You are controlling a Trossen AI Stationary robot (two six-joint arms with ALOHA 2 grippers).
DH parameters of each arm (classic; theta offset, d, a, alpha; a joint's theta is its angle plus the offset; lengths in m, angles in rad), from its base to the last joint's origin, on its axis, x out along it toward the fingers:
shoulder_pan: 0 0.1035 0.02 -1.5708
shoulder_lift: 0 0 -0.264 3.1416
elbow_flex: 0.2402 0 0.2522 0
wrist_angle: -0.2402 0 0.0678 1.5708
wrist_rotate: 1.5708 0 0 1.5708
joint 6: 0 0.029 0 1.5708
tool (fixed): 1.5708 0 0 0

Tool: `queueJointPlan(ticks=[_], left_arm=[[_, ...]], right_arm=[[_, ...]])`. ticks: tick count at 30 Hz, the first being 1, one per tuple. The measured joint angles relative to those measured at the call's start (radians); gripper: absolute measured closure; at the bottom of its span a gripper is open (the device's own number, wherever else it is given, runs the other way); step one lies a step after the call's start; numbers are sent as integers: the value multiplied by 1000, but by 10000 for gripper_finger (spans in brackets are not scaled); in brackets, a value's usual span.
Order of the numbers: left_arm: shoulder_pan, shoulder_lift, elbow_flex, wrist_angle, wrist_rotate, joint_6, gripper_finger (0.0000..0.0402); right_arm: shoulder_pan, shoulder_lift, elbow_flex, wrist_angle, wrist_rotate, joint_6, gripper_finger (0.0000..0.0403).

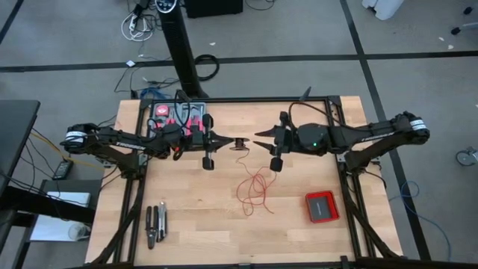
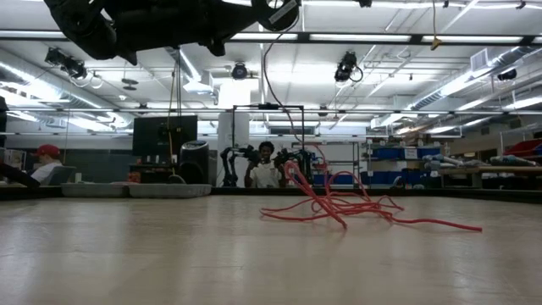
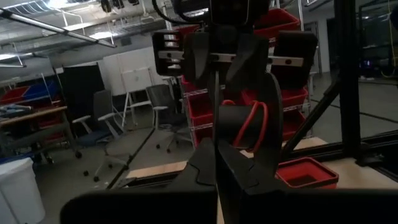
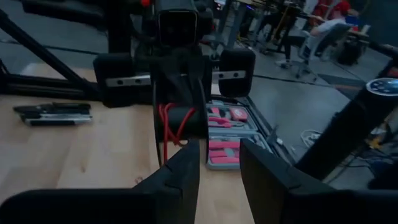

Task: Coil cords
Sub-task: Coil the red wire onto the spool

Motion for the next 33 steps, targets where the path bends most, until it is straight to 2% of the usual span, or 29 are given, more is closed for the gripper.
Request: queueJointPlan(ticks=[11,18,24,29,33], left_arm=[[0,0,62,-68,-15,-62,401],[-3,0,177,-262,-29,-83,401],[-3,0,224,-322,-27,-96,401],[-3,0,224,-324,-21,-95,401],[-3,11,222,-328,-20,-44,401]], right_arm=[[-75,1,0,82,-174,6,297],[-78,1,0,91,-188,7,298],[-78,1,0,91,-187,15,301],[-78,6,0,87,-187,-4,327],[-78,43,0,103,-180,-80,373]])
